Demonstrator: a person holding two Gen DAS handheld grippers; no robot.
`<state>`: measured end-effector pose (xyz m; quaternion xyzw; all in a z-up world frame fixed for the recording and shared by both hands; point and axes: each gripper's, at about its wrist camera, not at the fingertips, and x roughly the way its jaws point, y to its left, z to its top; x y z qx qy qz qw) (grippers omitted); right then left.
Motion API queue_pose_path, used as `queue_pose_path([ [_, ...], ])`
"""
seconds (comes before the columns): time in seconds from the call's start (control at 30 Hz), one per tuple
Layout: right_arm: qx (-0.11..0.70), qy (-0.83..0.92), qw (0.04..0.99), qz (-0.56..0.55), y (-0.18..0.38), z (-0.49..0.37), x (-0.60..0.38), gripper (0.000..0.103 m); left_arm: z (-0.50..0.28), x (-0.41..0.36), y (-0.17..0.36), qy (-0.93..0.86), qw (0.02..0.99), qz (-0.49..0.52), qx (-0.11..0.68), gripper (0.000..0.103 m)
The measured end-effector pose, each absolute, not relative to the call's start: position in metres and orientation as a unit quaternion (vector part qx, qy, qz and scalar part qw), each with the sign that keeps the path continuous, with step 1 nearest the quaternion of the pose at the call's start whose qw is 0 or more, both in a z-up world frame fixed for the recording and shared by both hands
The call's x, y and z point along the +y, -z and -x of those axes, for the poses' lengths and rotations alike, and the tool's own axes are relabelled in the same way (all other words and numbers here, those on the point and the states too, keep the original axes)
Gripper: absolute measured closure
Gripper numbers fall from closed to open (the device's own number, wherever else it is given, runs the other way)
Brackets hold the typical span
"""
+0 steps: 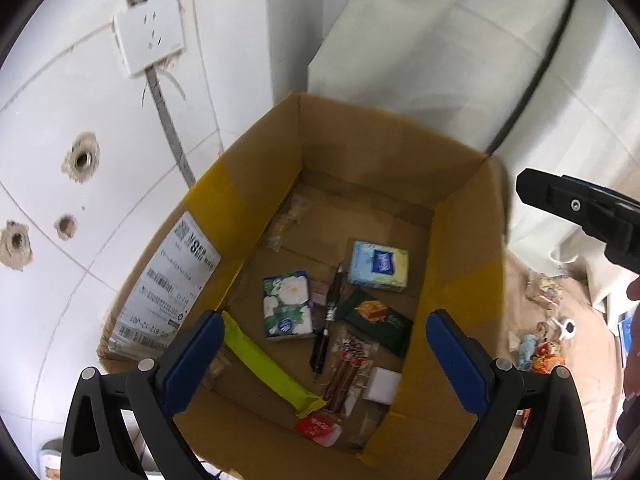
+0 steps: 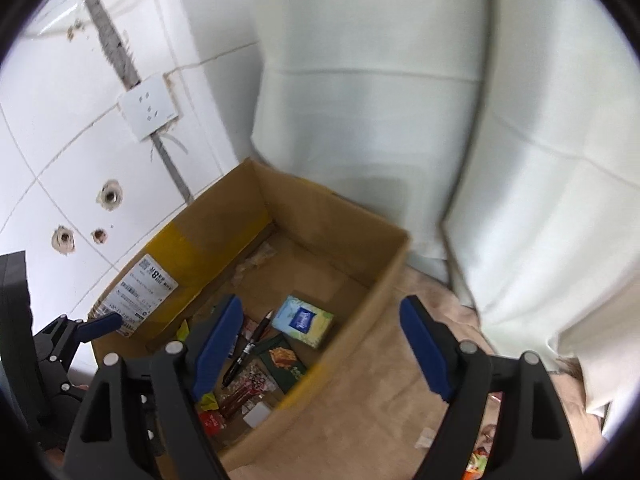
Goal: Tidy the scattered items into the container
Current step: 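Return both grippers to the keychains and lanyard on the table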
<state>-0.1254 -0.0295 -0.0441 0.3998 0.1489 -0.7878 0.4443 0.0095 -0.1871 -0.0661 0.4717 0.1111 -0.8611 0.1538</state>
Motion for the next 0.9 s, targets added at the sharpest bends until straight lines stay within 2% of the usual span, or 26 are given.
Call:
queue_pose_path([
  [0.3,0.125,0.838,0.364,-0.386,0.019,0.164,0.068,0.019,0.012,-0.127,0.032,0.882,0.088,-0.451,0.106,0.001],
  [0.53,0.103,0.864,0.296,-0.395,0.02,0.184,0.155,0.019,0.029,-0.061,0.016,0.894,0.037,-0.443,0.06,0.001],
  [0.9,0.084,0.868,0.235,-0.429,0.051,0.182,0.233,0.019,0.049,0.021,0.034,0.887,-0.03,-0.461,0.03,0.001],
])
